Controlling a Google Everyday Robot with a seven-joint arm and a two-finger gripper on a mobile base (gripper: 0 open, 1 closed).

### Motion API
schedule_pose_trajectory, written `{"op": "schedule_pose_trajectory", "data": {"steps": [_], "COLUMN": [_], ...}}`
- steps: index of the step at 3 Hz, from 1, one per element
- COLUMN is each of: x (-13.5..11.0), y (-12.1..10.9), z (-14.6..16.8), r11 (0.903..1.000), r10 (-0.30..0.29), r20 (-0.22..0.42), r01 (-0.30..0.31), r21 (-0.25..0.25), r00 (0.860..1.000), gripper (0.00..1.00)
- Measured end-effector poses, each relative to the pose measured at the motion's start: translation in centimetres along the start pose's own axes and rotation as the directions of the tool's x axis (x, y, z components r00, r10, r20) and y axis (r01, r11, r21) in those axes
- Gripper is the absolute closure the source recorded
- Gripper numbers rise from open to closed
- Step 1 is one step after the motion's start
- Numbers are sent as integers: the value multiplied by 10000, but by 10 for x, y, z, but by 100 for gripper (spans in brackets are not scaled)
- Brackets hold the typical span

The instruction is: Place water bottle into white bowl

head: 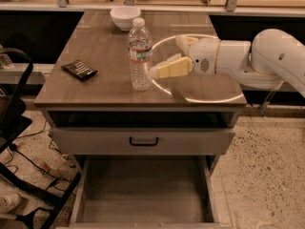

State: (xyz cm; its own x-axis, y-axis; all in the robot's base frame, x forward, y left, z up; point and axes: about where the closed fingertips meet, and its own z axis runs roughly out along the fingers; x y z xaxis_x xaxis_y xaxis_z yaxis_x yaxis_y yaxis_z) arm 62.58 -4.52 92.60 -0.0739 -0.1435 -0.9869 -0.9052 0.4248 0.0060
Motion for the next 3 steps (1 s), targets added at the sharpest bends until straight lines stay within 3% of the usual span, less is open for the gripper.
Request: {"op": "schedule_pose_trajectory", "data": {"steps": [1, 3], "x": [3, -4], "y": [9, 25], "z": [26, 49], "r11": [9983, 9911], "r10": [-69, -261], "r20": [573, 1255], "r01": [102, 421], "r21": [-577, -1266], "r00": [9983, 9918], "gripper": [0, 0]}}
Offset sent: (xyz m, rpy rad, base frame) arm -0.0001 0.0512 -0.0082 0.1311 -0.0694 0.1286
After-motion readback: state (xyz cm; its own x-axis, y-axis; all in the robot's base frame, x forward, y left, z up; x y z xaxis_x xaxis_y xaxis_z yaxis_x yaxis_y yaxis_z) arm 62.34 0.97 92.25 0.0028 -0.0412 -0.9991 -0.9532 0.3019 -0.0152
